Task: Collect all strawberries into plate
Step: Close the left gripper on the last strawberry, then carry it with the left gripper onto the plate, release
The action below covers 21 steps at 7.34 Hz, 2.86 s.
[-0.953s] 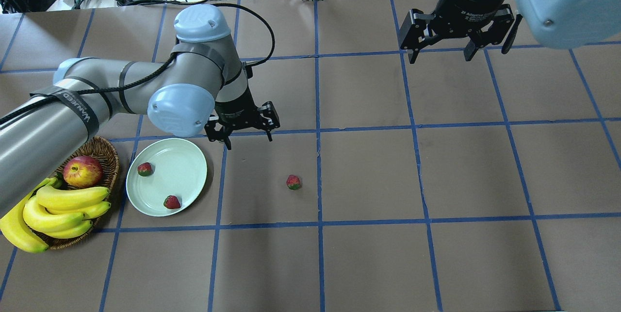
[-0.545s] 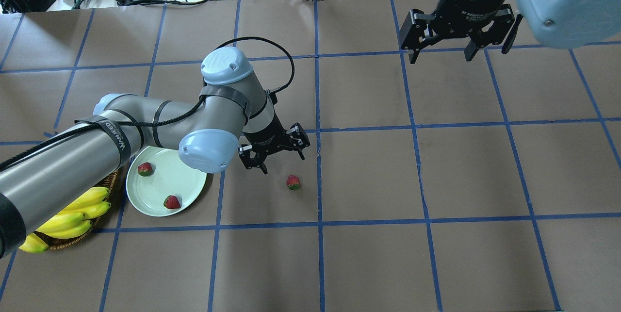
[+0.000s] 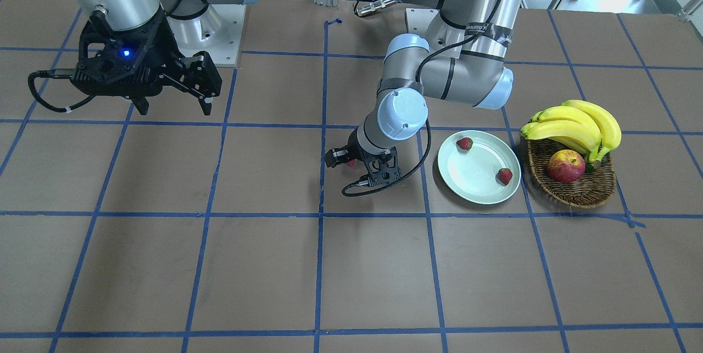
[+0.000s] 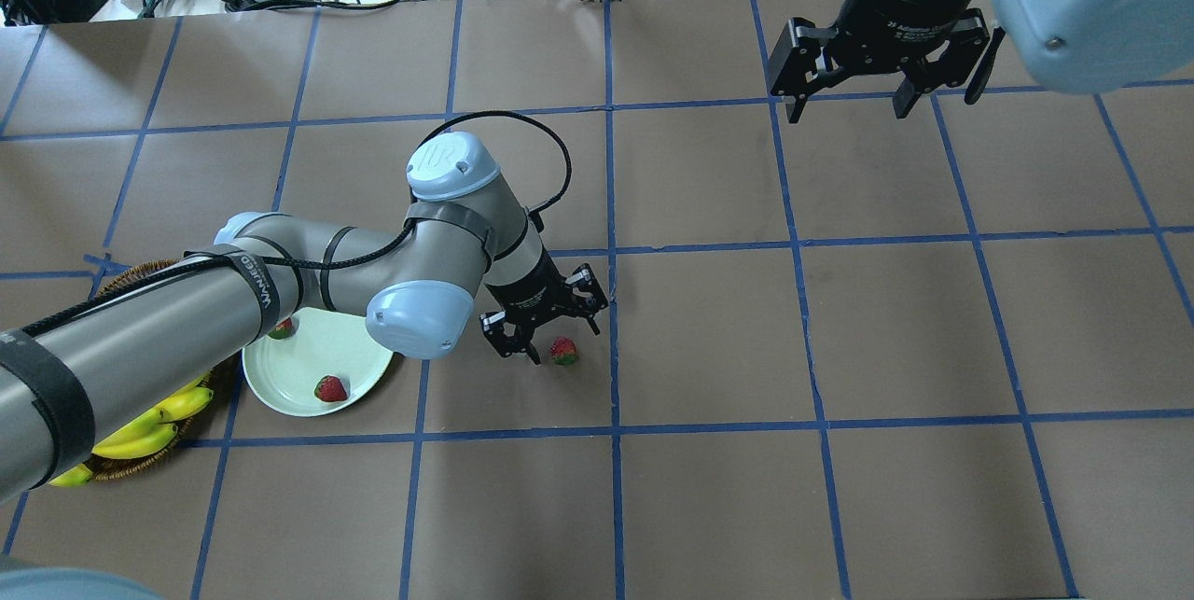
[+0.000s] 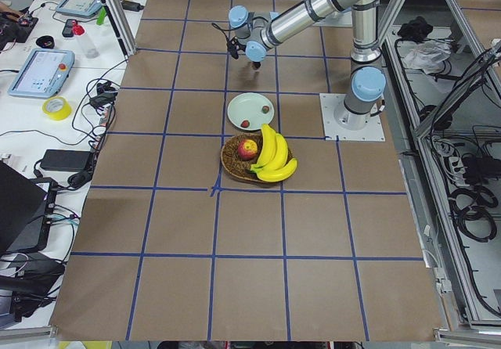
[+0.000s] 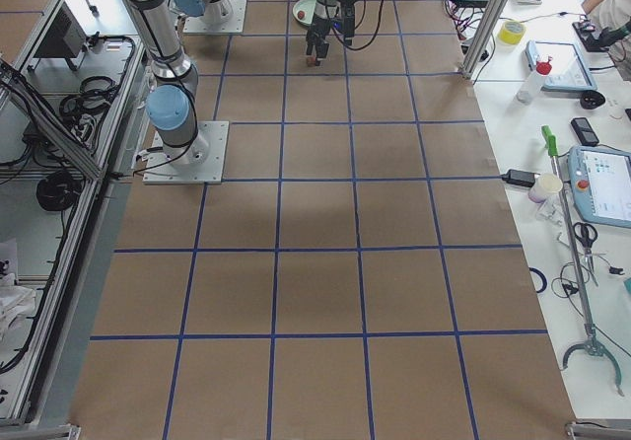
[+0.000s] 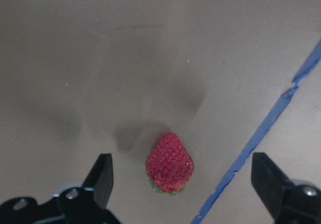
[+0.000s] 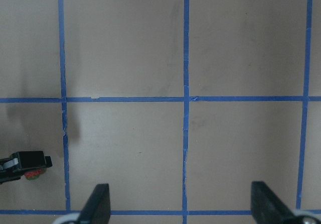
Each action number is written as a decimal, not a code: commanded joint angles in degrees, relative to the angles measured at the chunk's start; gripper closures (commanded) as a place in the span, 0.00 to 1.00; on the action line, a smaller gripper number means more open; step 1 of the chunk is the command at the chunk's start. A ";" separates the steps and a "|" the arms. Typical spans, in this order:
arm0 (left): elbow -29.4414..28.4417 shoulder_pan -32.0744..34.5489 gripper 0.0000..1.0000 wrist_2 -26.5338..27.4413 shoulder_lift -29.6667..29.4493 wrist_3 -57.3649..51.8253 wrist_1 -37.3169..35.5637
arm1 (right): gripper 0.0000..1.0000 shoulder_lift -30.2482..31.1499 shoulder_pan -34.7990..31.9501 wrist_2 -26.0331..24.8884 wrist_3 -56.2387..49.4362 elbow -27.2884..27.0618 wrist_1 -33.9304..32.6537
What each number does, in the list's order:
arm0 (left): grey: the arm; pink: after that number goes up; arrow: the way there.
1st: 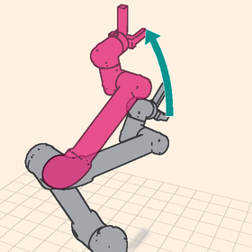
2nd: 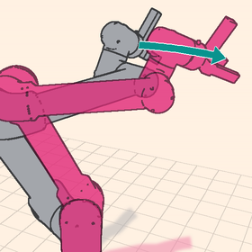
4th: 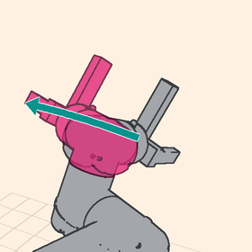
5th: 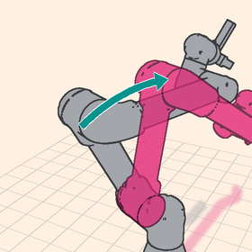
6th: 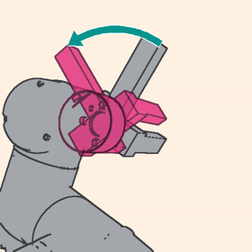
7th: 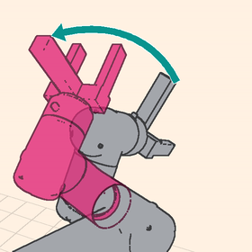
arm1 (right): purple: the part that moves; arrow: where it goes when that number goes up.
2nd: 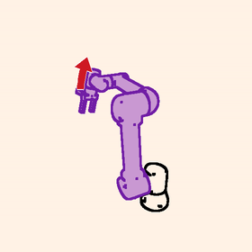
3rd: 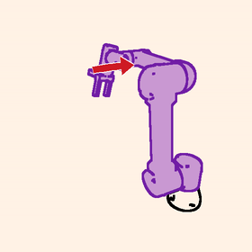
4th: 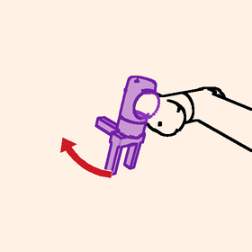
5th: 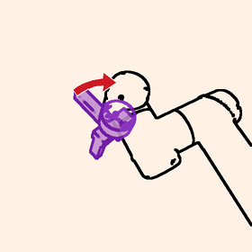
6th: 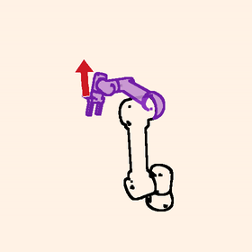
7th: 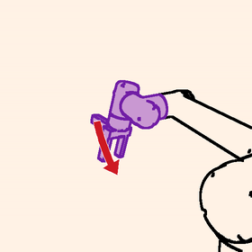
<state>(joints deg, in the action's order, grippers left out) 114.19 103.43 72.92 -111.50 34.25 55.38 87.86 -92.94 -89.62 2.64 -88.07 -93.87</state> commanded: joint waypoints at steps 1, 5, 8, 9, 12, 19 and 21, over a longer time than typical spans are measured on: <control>0.59 0.28 1.00 -0.41 -0.47 1.95 0.25 | 0.00 -0.05 0.04 0.06 0.00 0.00 0.00; -1.24 -0.94 1.00 -0.68 2.07 1.52 0.61 | 0.00 0.03 -0.04 0.06 0.00 0.00 0.00; -12.29 -8.93 1.00 11.05 3.39 -4.32 17.24 | 0.00 -0.05 -0.04 -0.03 0.00 0.00 0.00; -12.58 -12.25 1.00 13.45 3.83 -9.67 20.18 | 0.00 -0.06 -0.04 0.06 0.00 0.00 0.00; -10.32 -21.75 1.00 16.27 3.92 -24.88 20.91 | 0.00 0.03 -0.04 -0.03 0.00 0.00 0.09; -5.38 -23.62 0.00 22.62 4.01 -31.35 14.87 | 0.00 0.03 -0.04 0.06 -0.09 -1.06 -0.26; -6.25 -22.84 0.00 22.18 6.81 -31.52 9.85 | 0.00 0.03 0.04 -0.11 -0.09 -1.14 -0.43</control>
<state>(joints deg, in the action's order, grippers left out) 108.52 80.07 95.40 -106.45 2.77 67.52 87.89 -92.96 -89.60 2.55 -89.18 -94.21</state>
